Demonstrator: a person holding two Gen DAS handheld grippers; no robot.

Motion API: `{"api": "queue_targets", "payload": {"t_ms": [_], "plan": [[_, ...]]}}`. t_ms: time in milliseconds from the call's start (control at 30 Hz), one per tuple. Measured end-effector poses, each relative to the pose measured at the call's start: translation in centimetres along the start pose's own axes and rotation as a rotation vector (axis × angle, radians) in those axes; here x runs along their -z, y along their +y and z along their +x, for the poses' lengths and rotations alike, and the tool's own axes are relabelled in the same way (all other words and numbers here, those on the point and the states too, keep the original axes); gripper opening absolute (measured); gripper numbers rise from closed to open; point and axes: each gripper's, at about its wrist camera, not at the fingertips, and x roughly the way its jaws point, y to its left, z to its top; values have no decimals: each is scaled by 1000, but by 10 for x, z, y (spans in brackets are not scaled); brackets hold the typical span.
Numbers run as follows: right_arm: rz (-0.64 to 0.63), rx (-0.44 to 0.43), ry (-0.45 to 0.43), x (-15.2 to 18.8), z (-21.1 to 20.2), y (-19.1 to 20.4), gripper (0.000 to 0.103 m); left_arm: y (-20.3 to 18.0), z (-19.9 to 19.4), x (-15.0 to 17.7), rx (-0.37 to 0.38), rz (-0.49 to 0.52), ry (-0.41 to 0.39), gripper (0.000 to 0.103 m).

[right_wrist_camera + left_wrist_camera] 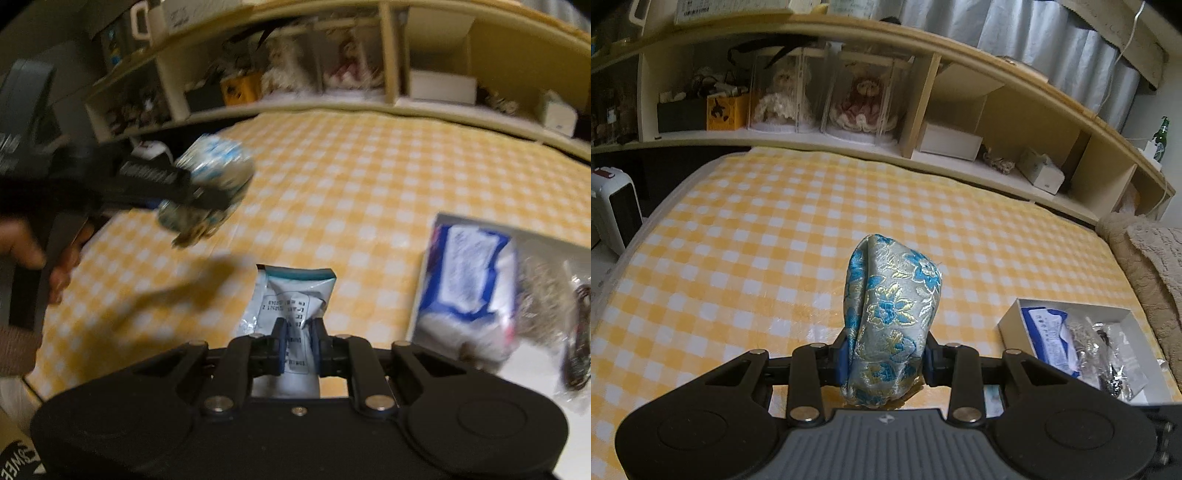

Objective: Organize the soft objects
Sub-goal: 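Lift and carry the floral pouch and sachet over the white box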

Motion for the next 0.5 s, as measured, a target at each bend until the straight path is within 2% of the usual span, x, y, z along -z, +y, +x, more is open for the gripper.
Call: {"api": "queue_targets", "payload": {"t_ms": [500], "plan": [[68,55,-141,-14,-50,-42,14,-27,-47,11,19,21,-70,38]]}}
